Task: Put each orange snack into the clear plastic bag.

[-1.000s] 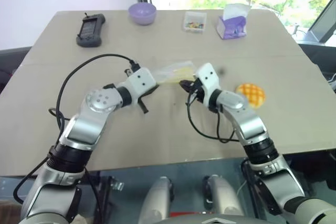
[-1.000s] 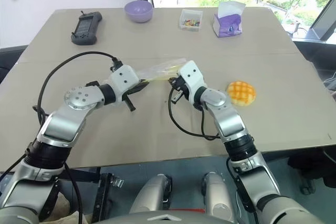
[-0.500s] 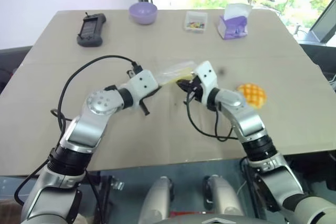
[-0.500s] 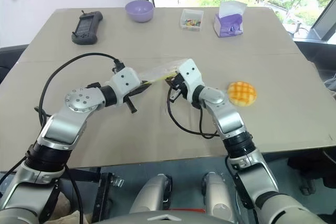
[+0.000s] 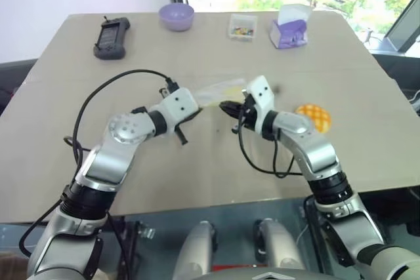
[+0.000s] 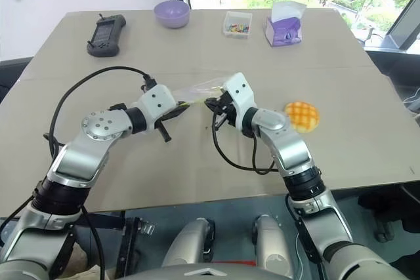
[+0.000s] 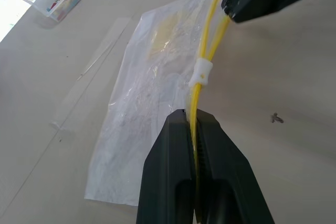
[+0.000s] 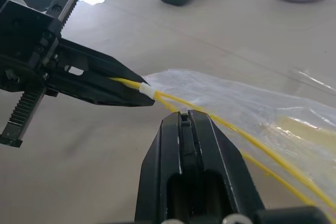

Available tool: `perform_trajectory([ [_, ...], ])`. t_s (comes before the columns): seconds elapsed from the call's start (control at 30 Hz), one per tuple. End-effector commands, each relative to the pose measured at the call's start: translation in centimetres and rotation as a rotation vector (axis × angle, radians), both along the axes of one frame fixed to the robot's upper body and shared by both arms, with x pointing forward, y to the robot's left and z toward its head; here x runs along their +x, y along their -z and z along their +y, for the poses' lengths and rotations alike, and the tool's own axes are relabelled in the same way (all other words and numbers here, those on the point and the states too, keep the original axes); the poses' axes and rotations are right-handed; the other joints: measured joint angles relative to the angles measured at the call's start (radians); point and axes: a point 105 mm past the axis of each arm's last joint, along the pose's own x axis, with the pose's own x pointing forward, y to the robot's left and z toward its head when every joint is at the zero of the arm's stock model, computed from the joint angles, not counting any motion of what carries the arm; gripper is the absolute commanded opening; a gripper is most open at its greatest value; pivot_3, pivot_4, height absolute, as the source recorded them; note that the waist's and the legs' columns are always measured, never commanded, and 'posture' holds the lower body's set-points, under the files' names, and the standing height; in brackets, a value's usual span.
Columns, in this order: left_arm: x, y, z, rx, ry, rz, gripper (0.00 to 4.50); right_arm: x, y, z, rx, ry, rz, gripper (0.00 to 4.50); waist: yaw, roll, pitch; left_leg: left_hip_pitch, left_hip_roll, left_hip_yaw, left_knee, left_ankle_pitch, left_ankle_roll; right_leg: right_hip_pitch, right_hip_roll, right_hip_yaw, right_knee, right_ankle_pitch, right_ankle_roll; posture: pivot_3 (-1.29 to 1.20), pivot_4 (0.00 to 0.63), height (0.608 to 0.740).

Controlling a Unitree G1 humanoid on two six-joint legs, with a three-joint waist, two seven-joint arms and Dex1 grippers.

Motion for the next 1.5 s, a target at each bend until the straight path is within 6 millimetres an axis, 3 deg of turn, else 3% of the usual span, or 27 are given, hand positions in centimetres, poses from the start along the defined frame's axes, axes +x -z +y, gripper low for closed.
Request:
perform_trajectory([
  [0.03, -0.5, -1.4, -0.3, -0.007, 0.026, -0.055, 0.00, 0.2, -1.1, 0.2, 0.024, 0.009, -0.040, 0.03, 0.000, 0.000, 0.000, 0.000, -0.001, 0.000, 0.000, -0.001, 0.001, 0.000, -0.001, 0.001, 0.000, 0.000, 0.000, 0.00, 0.150, 0.740],
  [0.57, -1.2, -0.7, -0.6, 0.015, 0.063, -0.038, 0.00, 0.7, -1.8, -0.1, 0.150, 0.033, 0.061, 0.03, 0.000, 0.000, 0.000, 0.000, 0.000, 0.000, 0.000, -0.002, 0.002, 0.000, 0.000, 0.000, 0.001, 0.000, 0.000, 0.00, 0.150, 0.740],
  [0.8, -1.6, -0.5, -1.0, 0.011, 0.113, -0.042, 0.00, 1.2, -1.0, 0.7, 0.143, 0.074, 0.093, 0.03, -0.001, 0.000, 0.000, 0.000, -0.001, 0.000, 0.000, -0.002, 0.002, 0.000, -0.001, 0.000, 0.001, 0.000, 0.000, 0.00, 0.150, 0.740],
  [0.97, -1.3, -1.1, -1.1, -0.027, 0.112, -0.089, 0.00, 2.8, 1.4, 0.7, -0.102, 0.180, -0.126, 0.03, -0.002, 0.000, 0.000, 0.001, -0.001, 0.001, 0.000, -0.002, 0.002, 0.000, 0.000, 0.000, 0.001, 0.000, 0.000, 0.00, 0.150, 0.740],
  [1.23, 0.2, -1.9, -0.2, 0.009, 0.065, -0.203, 0.00, 4.1, 2.2, 0.5, -0.450, 0.173, -0.577, 0.03, -0.005, 0.000, 0.000, 0.001, -0.003, 0.002, 0.000, -0.002, 0.003, -0.001, -0.003, 0.005, 0.000, 0.000, 0.001, 0.00, 0.150, 0.740],
  [1.33, 0.5, -1.8, 0.0, 0.018, 0.056, -0.196, 0.00, 4.4, 2.5, 0.3, -0.495, 0.163, -0.618, 0.80, -0.005, 0.000, 0.000, 0.001, -0.003, 0.003, 0.000, -0.003, 0.003, -0.002, -0.003, 0.005, 0.000, 0.000, 0.001, 0.00, 0.150, 0.740],
  [1.43, 0.6, -1.7, 0.1, 0.023, 0.053, -0.183, 0.00, 4.6, 2.5, 0.2, -0.505, 0.172, -0.645, 2.26, -0.005, 0.000, 0.000, 0.000, -0.003, 0.003, -0.001, -0.003, 0.004, -0.003, -0.003, 0.005, 0.000, -0.001, 0.001, 0.00, 0.150, 0.740],
  [1.5, 0.6, -1.6, 0.1, 0.027, 0.051, -0.178, 0.00, 4.7, 2.4, 0.1, -0.507, 0.177, -0.658, 2.96, -0.005, 0.000, 0.000, 0.000, -0.003, 0.003, -0.001, -0.004, 0.004, -0.003, -0.003, 0.006, 0.000, -0.001, 0.001, 0.00, 0.150, 0.740],
])
